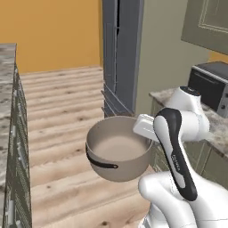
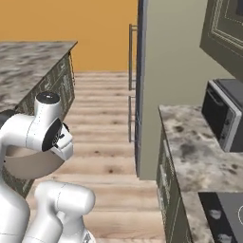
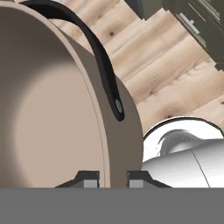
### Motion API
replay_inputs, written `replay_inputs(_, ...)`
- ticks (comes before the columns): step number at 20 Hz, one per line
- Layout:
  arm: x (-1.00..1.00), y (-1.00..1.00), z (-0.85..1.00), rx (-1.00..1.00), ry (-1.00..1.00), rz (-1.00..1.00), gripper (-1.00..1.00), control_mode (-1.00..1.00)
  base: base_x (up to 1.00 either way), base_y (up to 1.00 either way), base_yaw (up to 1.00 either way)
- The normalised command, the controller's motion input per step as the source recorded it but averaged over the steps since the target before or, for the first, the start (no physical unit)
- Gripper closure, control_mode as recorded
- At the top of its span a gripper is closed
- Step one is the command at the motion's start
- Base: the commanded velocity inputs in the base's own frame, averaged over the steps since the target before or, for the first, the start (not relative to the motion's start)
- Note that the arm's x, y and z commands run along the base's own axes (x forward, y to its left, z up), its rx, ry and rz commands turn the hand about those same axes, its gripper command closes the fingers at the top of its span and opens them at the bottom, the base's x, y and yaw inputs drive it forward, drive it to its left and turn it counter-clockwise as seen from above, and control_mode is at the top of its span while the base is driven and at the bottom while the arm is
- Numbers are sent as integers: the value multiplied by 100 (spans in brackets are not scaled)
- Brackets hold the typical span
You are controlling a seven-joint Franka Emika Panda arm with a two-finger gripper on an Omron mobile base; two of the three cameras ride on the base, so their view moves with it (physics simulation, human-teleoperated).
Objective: Move the pot and pan from the stove into the sink.
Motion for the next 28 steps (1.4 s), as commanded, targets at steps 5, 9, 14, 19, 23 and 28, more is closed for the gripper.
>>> replay_inputs(5,0,0,0,0,0,0,100,100,-18,0,47)
replay_inputs(9,0,0,0,0,0,0,100,100,-16,0,47)
replay_inputs(14,0,0,0,0,0,0,100,100,-16,0,47)
replay_inputs(19,0,0,0,0,0,0,100,100,-15,0,47)
replay_inputs(23,0,0,0,0,0,0,100,100,-13,0,48)
replay_inputs(28,0,0,0,0,0,0,100,100,-12,0,48)
